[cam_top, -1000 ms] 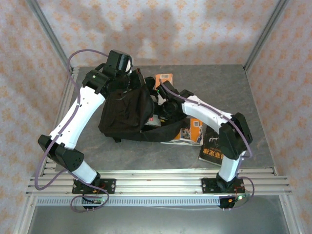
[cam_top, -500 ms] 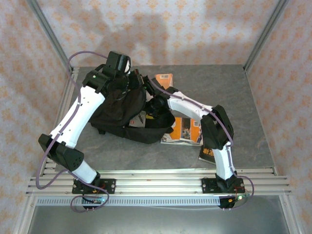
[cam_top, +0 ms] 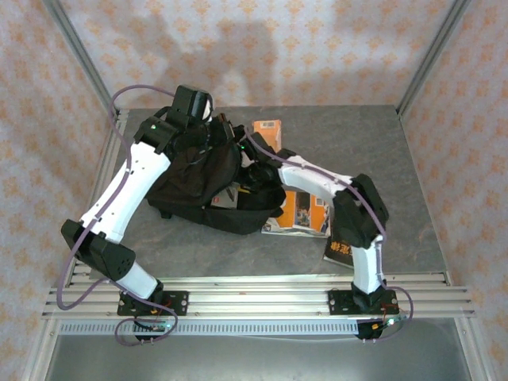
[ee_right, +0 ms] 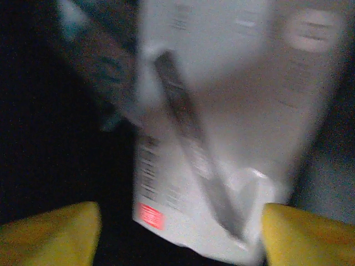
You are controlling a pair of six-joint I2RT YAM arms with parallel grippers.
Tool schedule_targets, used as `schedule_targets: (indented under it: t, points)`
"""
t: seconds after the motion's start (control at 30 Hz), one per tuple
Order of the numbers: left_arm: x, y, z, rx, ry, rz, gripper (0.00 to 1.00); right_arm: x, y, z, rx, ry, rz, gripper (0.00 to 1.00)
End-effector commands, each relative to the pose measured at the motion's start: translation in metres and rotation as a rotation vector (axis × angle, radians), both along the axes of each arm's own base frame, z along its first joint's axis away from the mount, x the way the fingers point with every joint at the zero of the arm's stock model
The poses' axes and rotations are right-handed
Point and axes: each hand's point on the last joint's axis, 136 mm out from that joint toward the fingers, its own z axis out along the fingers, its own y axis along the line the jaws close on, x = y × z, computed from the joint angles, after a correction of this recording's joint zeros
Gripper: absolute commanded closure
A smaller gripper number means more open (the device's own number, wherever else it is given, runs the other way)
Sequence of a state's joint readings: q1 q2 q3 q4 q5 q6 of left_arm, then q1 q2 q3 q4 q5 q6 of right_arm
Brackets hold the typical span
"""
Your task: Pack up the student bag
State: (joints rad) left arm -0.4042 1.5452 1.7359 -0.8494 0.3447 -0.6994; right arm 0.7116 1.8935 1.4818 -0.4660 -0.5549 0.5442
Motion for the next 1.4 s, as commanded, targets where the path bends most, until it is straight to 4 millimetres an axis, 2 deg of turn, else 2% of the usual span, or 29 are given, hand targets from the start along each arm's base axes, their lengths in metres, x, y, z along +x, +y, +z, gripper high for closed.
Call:
schedule_targets:
  t: [0.0,0.07,0.23,0.3,0.4,0.43,0.5,0.53,0.57,0.63,0.7,0.8,0.9,1.03,1.07,1.13,1.2,1.27,1.37]
  points:
    - [-0.009,0.0,0.019,-0.028,-0.072,-0.019,1.0,0.011,-0.048,0.039,-0.121,-0.201,-0.083,0.64]
    - [-0.012,0.001,0.012,-0.018,-0.062,-0.029,1.0,0.004,-0.062,0.048,-0.137,-0.234,-0.095,0.7]
    - [-0.019,0.009,-0.011,0.049,-0.022,-0.036,1.0,-0.014,-0.092,0.068,-0.168,-0.3,-0.108,0.74]
    - [-0.022,0.01,-0.023,0.066,-0.001,-0.044,1.0,-0.021,-0.107,0.072,-0.198,-0.308,-0.13,0.79]
    - [-0.026,0.004,-0.044,0.073,0.056,-0.081,1.0,-0.03,-0.142,0.075,-0.267,-0.313,-0.226,0.92]
    - [-0.028,-0.001,-0.051,0.067,0.078,-0.105,1.0,-0.033,-0.161,0.075,-0.318,-0.314,-0.286,0.88]
    - [-0.031,-0.015,-0.063,0.063,0.1,-0.157,1.0,-0.039,-0.202,0.071,-0.444,-0.298,-0.407,0.69]
    - [-0.032,-0.023,-0.067,0.072,0.109,-0.187,1.0,-0.047,-0.234,0.066,-0.54,-0.261,-0.49,0.54]
    - [-0.035,-0.032,-0.068,0.083,0.109,-0.219,1.0,-0.055,-0.258,0.058,-0.608,-0.217,-0.545,0.43]
    - [-0.038,-0.048,-0.069,0.115,0.105,-0.273,0.98,-0.07,-0.296,0.044,-0.698,-0.141,-0.62,0.3]
    - [-0.038,-0.06,-0.061,0.165,0.074,-0.306,0.83,-0.088,-0.332,0.023,-0.755,-0.047,-0.702,0.19]
    - [-0.032,-0.076,-0.035,0.217,-0.012,-0.313,0.58,-0.105,-0.365,-0.003,-0.771,0.062,-0.815,0.01]
    - [-0.033,-0.113,-0.019,0.175,-0.058,-0.385,0.46,-0.108,-0.382,-0.022,-0.767,0.11,-0.875,0.01]
    - [-0.049,-0.174,-0.039,0.164,-0.018,-0.557,0.42,-0.117,-0.401,-0.055,-0.767,0.227,-0.936,0.0]
    - [-0.055,-0.189,-0.05,0.164,0.0,-0.601,0.42,-0.119,-0.404,-0.064,-0.747,0.261,-0.949,0.0]
    - [-0.066,-0.218,-0.073,0.147,0.043,-0.682,0.42,-0.111,-0.393,-0.081,-0.613,0.277,-0.933,0.0]
    - [-0.079,-0.244,-0.096,0.103,0.108,-0.75,0.45,-0.105,-0.385,-0.087,-0.521,0.266,-0.926,0.0]
    - [-0.087,-0.258,-0.122,0.077,0.19,-0.784,0.51,-0.095,-0.368,-0.091,-0.393,0.252,-0.893,0.0]
    - [-0.091,-0.268,-0.163,0.062,0.298,-0.785,0.58,-0.091,-0.346,-0.1,-0.27,0.285,-0.837,0.0]
